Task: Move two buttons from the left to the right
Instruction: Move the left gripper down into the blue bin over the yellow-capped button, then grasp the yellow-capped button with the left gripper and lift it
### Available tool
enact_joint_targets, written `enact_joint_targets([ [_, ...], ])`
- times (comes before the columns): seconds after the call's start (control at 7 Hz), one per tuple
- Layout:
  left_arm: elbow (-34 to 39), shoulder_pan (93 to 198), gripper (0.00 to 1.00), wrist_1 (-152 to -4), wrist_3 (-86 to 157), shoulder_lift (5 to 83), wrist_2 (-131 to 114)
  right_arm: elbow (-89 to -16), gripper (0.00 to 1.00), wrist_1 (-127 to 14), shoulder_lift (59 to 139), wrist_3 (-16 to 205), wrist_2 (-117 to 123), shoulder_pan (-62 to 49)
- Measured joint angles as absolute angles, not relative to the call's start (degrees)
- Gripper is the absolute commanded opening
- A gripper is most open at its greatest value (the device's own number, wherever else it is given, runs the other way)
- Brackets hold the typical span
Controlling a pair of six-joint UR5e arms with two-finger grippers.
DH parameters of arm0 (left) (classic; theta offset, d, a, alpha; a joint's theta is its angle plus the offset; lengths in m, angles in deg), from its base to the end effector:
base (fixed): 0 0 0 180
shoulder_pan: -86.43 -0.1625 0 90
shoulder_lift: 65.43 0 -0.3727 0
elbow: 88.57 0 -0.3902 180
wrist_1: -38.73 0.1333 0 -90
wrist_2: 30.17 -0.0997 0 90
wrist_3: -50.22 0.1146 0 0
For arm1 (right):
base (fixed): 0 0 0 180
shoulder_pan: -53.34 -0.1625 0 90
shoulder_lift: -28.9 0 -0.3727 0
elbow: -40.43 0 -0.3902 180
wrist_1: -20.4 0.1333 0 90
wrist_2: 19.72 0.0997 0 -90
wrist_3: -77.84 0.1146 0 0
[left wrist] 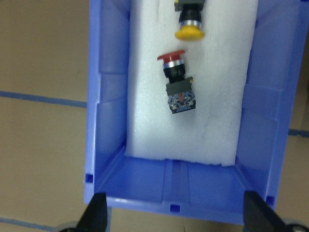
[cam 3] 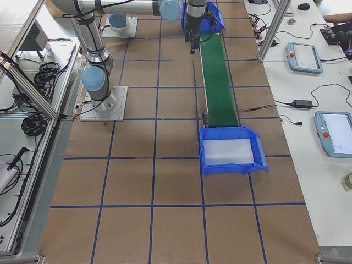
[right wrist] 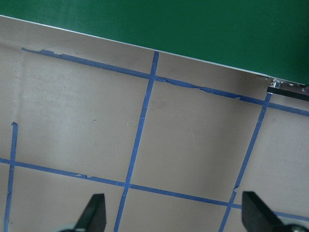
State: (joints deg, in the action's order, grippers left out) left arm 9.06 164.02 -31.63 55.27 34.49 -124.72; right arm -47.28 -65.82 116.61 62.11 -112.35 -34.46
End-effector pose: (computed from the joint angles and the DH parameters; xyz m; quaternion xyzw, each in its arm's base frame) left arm -0.0052 -0.5541 0.3014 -0.0648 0.9969 -0.0120 0.0420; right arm 0.1089 -0.5016 0.4141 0.1185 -0.9921 -0.0361 0.0175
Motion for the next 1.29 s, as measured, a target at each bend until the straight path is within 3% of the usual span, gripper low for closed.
enact_joint_targets([
  [0.57,3.0,164.5,1.0,-25.4,55.5,45.9,-122.1,-47.3,1.0,-65.9,116.6,62.1,-112.4,-34.5],
  [1.29,1.4,164.8,1.0,-24.9,58.5,52.5,-121.7,-47.3,1.0,-65.9,116.6,62.1,-112.4,-34.5],
])
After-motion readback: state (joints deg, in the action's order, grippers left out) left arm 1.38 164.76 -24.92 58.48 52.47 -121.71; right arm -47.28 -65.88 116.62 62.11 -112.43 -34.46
